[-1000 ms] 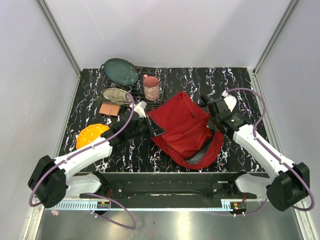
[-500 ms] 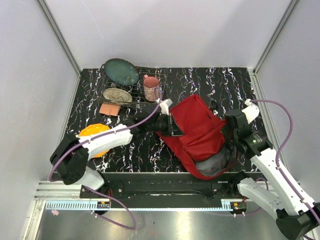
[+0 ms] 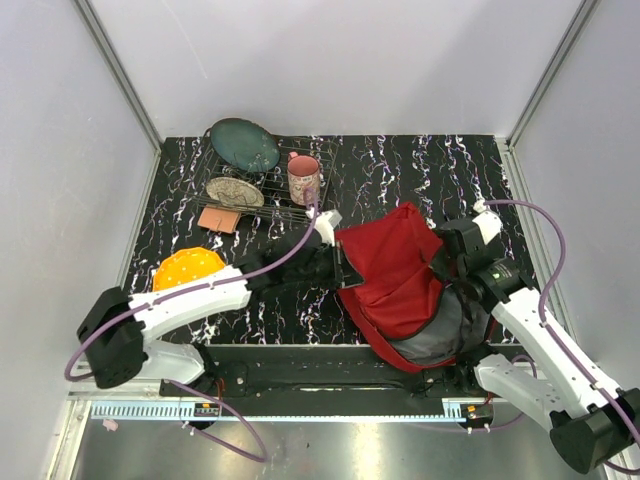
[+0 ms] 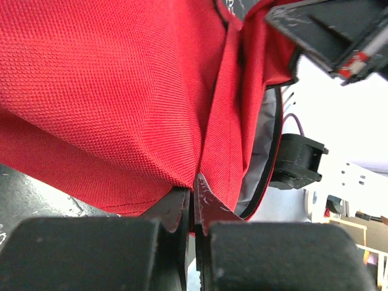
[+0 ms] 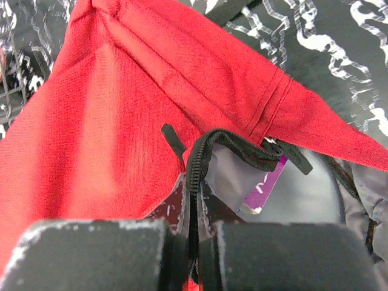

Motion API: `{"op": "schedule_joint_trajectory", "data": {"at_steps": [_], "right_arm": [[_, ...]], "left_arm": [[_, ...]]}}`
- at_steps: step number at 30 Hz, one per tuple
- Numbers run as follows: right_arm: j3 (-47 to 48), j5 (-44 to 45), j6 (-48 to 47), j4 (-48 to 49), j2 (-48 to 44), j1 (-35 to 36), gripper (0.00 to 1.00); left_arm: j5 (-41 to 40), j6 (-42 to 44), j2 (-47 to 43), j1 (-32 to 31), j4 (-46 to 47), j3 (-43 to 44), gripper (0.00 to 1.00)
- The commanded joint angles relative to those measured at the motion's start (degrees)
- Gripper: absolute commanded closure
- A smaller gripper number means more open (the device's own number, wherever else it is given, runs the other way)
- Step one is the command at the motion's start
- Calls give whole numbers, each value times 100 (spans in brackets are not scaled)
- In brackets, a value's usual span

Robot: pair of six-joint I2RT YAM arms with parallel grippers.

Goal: Pack the student bag
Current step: Adjust the student bag at the center of the board.

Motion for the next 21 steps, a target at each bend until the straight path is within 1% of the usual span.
{"op": "schedule_joint_trajectory", "data": {"at_steps": [1,3,6,9,10,12,13,14,15,16,17,18,19,20,21], "right_arm": [[-6,-538,-63,764,260,-21,100],[-6,-511,-81,825,322,-12,100],[11,-582,-133,852,348,-12,100],[11,-652,-64,861,305,-21,100],[-32,-678,-37,861,278,-12,100],[-85,-749,7,852,217,-21,100],[-164,-749,42,835,173,-12,100],[-199,-731,94,817,129,-21,100],[-269,-714,112,756,50,-21,100],[-296,-696,130,721,15,-21,100],[-322,-653,182,677,-12,-12,100],[-349,-652,218,616,-82,-12,100],[-419,-652,261,606,-108,-12,100],[-454,-643,288,598,-152,-21,100],[-498,-652,306,580,-170,-21,100]], "left_arm": [[48,64,-685,-142,-56,8,100],[172,152,-580,-151,-222,167,100],[251,213,-571,-292,-47,44,100],[7,459,-343,-187,-625,289,100],[14,573,-299,-143,-627,316,100],[320,723,-133,67,-679,439,91],[304,819,-97,147,-802,518,63],[269,881,-105,235,-899,632,51],[51,925,-236,418,-1065,650,38],[-46,1030,-359,516,-1075,650,19],[-126,1100,-490,630,-1076,624,12],[-266,1162,-753,910,-1154,633,5],[-311,1311,-842,1052,-1198,641,1],[-346,1364,-913,1218,-1286,711,1],[-407,1417,-983,1542,-1539,755,1]]}}
